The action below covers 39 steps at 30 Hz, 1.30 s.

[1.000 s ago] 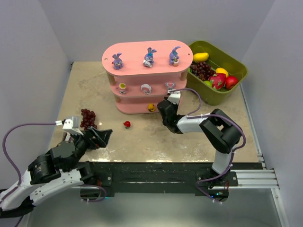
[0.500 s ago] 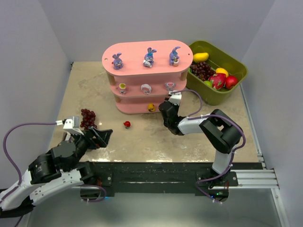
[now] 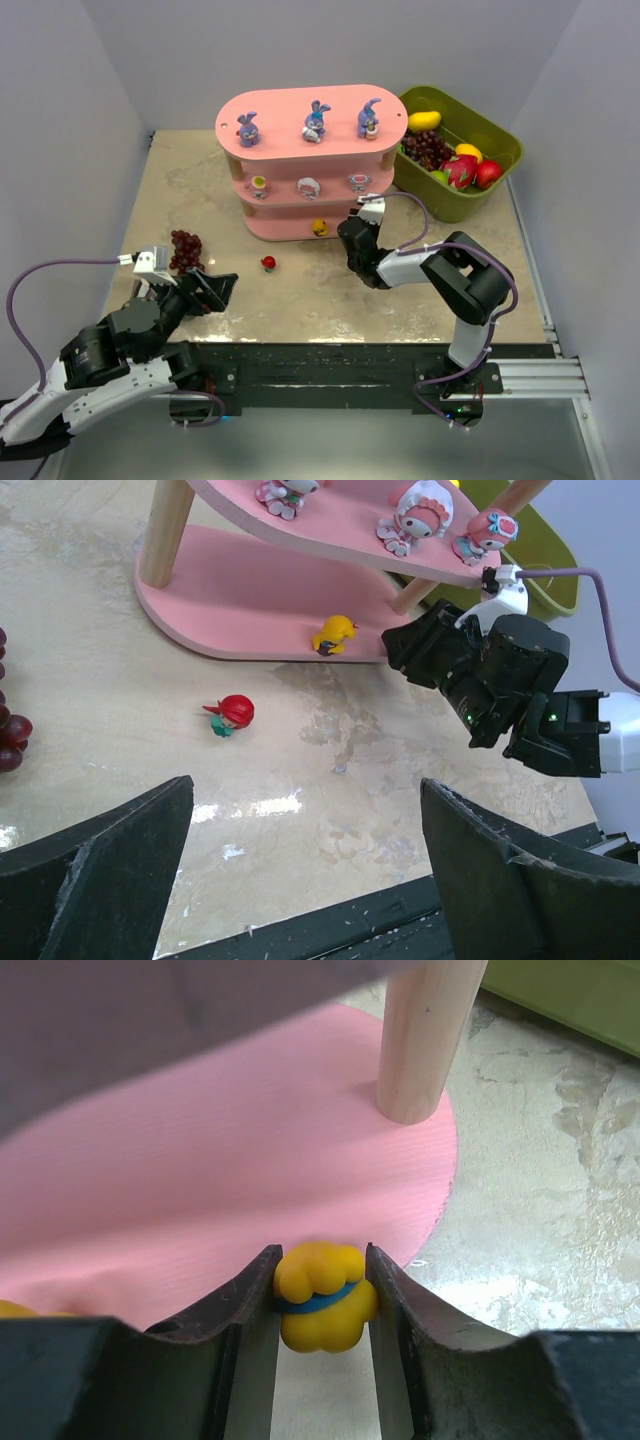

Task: Place and organize the plastic toys onto the shelf

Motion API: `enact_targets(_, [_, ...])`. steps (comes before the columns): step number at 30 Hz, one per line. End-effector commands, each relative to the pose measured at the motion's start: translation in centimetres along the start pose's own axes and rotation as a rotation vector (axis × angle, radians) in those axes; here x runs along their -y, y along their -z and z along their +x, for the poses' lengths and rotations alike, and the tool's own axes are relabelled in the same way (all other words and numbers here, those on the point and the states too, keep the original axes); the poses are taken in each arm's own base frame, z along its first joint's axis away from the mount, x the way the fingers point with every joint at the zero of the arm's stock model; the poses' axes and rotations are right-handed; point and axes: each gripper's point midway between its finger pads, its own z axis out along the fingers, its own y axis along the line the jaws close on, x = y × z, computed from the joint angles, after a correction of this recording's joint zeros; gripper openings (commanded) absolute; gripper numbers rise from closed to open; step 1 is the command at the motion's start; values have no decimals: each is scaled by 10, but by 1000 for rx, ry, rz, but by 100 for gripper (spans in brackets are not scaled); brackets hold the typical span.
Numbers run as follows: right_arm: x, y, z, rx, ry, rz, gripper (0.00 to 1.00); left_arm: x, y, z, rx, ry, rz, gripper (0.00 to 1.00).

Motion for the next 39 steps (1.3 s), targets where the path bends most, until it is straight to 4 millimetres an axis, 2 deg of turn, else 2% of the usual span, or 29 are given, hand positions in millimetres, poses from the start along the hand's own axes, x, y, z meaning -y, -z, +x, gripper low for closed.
enact_targets(1, [10,2,-8,28,-11,28,0,2,-2,-5,21,14,-9,100])
enact_targets(14, [15,-2,7,18,9,50,0,1,-2,-5,21,16,-9,100])
enact_targets(25, [21,-1,11,32,8,57,0,1,-2,-5,23,17,-11,100])
enact_targets(39, [14,-7,15,29,11,53,4,1,-2,-5,21,15,-13,100])
